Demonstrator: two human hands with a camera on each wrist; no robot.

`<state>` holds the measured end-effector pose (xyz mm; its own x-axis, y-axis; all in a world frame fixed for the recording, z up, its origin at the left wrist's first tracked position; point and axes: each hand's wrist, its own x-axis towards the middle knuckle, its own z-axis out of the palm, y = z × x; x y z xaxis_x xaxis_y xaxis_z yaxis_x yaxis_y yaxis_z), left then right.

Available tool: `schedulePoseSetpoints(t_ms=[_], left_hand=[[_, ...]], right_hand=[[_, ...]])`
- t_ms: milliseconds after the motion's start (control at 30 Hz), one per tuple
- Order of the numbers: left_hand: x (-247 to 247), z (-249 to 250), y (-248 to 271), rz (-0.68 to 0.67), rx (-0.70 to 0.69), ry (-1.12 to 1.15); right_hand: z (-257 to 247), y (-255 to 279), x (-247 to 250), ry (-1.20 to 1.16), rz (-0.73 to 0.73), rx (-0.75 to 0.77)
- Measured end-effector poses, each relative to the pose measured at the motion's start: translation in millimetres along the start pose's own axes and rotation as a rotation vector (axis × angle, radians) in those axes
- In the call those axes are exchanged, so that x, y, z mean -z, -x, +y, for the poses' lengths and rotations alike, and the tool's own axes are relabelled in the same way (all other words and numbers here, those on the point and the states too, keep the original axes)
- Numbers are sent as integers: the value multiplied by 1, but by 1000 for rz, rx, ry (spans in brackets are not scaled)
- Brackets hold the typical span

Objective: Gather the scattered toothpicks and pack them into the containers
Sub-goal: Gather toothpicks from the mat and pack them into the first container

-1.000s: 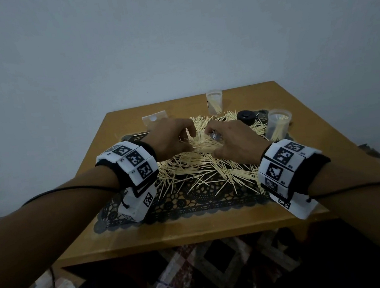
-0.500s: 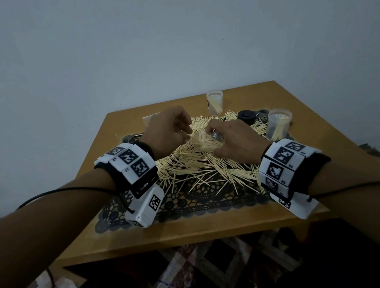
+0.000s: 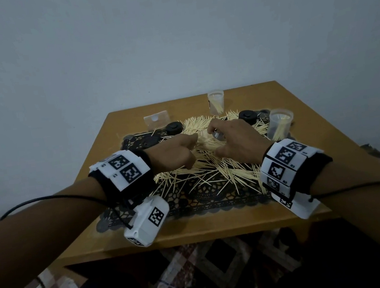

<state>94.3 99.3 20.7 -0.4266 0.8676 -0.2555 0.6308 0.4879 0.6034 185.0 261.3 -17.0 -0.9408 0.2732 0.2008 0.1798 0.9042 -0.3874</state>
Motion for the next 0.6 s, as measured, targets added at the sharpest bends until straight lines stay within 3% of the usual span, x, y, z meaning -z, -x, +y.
schedulePoseSetpoints(t_ms=[167,333,500,600], left_hand=[[-1,4,-3,75,7,72],[-5,6,-2,34,16,266],[1,-7,-9,326,18,-39],[1,-5,-6,272,26,-135]], right_hand=[[-1,0,0,13,15,-1],[0,-1,0,14,15,-5],[2,-2,-1,14,10,-9],[3,-3,-2,14,13,-3]])
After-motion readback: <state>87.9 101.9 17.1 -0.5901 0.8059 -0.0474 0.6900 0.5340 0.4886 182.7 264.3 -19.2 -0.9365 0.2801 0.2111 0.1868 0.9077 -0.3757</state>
